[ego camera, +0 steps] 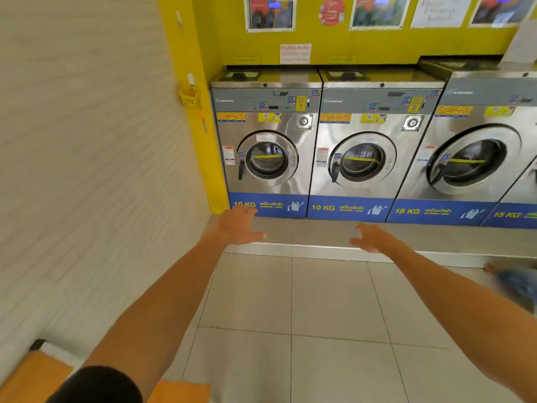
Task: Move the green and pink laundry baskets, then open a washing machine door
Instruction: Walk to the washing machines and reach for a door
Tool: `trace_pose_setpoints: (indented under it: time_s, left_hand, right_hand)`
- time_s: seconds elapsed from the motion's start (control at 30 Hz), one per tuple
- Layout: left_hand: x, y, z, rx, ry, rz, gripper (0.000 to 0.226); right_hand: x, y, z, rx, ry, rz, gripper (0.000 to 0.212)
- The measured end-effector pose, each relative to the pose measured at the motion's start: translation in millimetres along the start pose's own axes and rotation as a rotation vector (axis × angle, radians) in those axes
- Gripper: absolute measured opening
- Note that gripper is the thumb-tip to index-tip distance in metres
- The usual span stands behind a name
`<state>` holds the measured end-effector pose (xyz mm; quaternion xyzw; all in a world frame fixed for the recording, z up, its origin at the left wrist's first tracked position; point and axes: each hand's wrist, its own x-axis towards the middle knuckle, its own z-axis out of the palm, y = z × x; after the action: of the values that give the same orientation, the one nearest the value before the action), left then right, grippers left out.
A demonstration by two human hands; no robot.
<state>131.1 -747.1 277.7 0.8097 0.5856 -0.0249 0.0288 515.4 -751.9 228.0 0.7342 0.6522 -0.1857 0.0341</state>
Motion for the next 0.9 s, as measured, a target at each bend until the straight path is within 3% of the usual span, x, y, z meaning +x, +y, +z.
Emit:
trace_pose_setpoints:
  time_s: [0.33,0.47,0.57,0.7,0.9]
  left_hand:
    - [218,-32,20,0.057,-0.071,0.043,0.095]
    - [322,-30,14,0.024,-0.072,0.043,0.082]
    - [402,-25,4,0.021,-0.014,0.095,0.07]
    - [489,-3,-12,-0.002,0.023,0.191,0.078]
    - [616,14,-21,0.025,0.084,0.315,0.072]
  right_hand:
    - [184,4,-43,0.093,-0.046,0.095,0.071]
    - [277,28,-85,0.112,-0.042,0.114,0.074]
    - [342,46,-116,0.145,-0.024,0.097,0.073]
    - [413,69,-146,0.172,-0.021,0.084,0.066]
    - [518,88,-155,0.241,-0.047,0.118,0.064]
